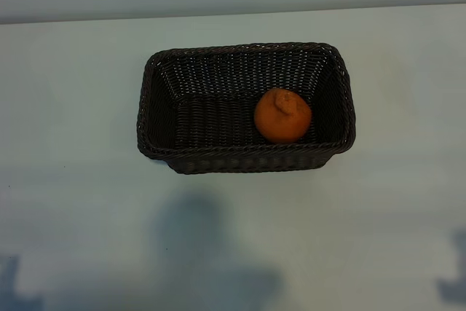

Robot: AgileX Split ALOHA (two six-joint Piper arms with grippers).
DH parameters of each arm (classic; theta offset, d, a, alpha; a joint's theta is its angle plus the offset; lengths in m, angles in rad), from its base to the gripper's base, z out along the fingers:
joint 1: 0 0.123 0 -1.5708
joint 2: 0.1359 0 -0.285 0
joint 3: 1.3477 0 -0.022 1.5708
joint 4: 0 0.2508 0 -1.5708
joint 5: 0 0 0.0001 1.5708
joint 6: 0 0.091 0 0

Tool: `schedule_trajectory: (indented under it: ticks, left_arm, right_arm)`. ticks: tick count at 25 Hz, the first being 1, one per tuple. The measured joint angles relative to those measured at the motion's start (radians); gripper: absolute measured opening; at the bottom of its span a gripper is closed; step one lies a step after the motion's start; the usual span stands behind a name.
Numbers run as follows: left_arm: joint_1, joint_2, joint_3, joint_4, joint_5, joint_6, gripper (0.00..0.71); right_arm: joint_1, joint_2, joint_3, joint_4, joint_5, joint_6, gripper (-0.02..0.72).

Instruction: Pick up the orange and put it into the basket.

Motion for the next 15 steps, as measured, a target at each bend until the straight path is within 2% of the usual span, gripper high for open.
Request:
schedule_trajectory:
  ticks: [7, 15]
  left_arm:
    - [0.0, 0.0, 0.0, 0.0, 0.0, 0.0, 0.508]
    - [0.0, 0.0, 0.0, 0.0, 0.0, 0.0, 0.508]
  right_arm:
    - [0.0, 0.0, 0.036, 0.0, -0.074, 0.006, 0.595]
    - [0.0, 0.0, 0.036, 0.0, -0.083, 0.013, 0.595]
